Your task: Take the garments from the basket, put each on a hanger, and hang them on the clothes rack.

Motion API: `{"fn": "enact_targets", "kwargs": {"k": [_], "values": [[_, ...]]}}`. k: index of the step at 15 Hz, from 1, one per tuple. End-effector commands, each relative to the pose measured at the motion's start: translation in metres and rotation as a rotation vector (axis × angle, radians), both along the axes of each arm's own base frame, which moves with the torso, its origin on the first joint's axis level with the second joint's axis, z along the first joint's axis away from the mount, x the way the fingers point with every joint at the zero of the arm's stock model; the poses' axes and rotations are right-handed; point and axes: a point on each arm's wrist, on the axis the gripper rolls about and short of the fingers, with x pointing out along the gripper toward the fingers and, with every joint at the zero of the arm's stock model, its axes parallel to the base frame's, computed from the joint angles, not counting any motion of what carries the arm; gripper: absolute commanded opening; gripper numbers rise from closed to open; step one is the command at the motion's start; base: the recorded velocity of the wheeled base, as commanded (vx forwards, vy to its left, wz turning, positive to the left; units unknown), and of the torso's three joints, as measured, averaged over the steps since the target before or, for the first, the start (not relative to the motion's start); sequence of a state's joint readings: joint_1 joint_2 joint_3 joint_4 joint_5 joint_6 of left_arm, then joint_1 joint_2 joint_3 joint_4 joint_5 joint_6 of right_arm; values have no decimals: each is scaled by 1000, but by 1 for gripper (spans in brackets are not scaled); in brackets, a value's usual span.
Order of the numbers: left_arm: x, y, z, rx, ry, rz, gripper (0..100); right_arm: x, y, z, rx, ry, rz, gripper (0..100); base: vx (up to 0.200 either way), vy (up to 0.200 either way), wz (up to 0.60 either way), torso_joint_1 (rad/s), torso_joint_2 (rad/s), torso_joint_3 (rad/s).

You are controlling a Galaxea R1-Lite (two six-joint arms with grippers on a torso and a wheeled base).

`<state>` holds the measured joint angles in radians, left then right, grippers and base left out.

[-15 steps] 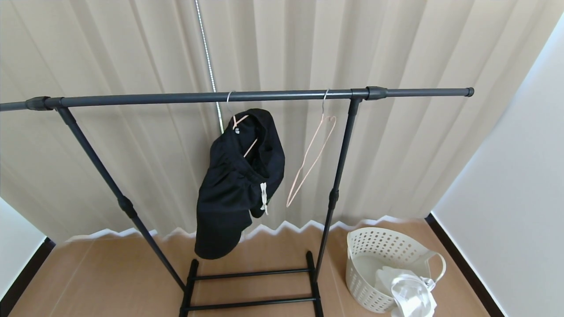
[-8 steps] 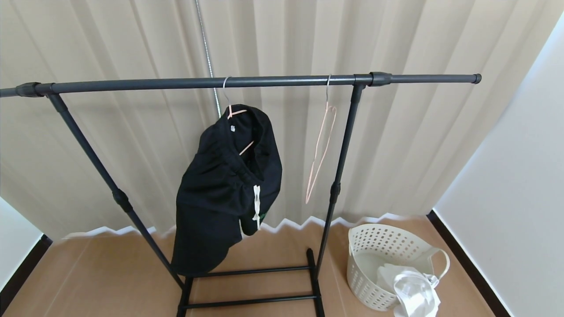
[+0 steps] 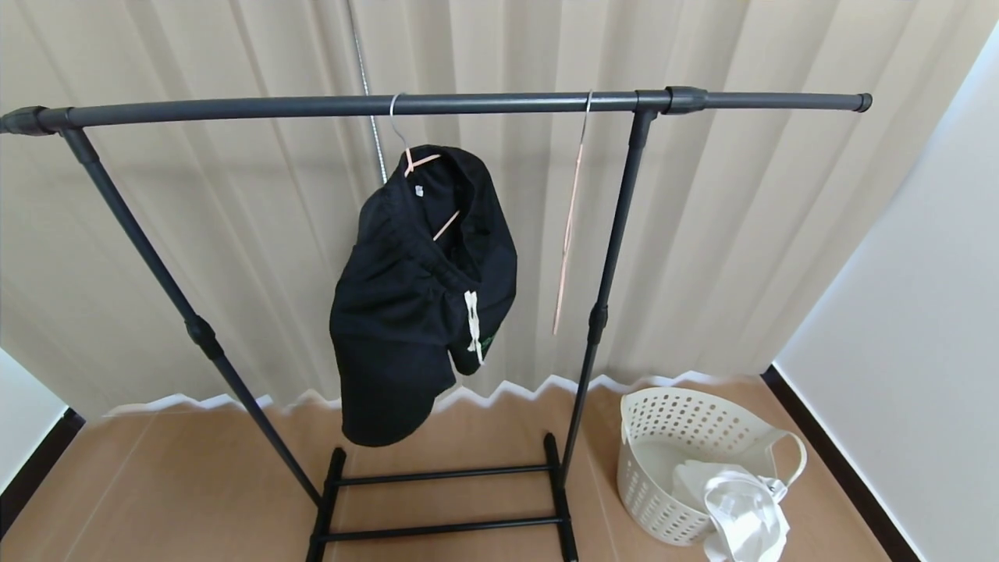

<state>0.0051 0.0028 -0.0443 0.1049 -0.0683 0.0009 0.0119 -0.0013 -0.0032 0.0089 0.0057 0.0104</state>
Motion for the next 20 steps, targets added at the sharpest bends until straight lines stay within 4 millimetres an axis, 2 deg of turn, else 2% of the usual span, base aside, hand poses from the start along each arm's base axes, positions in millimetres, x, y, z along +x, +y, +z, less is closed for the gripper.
{"fn": "enact_targets", "kwargs": {"k": [1,11,20], "values": [[0,0,0,9,2,4,100,0,0,0,0,2,-1,100,0,0,0,-193,491,300],[0,0,0,13,2,6,100,0,0,0,2,2,-8,100,0,0,0,-197,539,337],[0,0,0,15,2,5,100,0,0,0,0,2,-8,100,0,0,0,-129,482,352]]}}
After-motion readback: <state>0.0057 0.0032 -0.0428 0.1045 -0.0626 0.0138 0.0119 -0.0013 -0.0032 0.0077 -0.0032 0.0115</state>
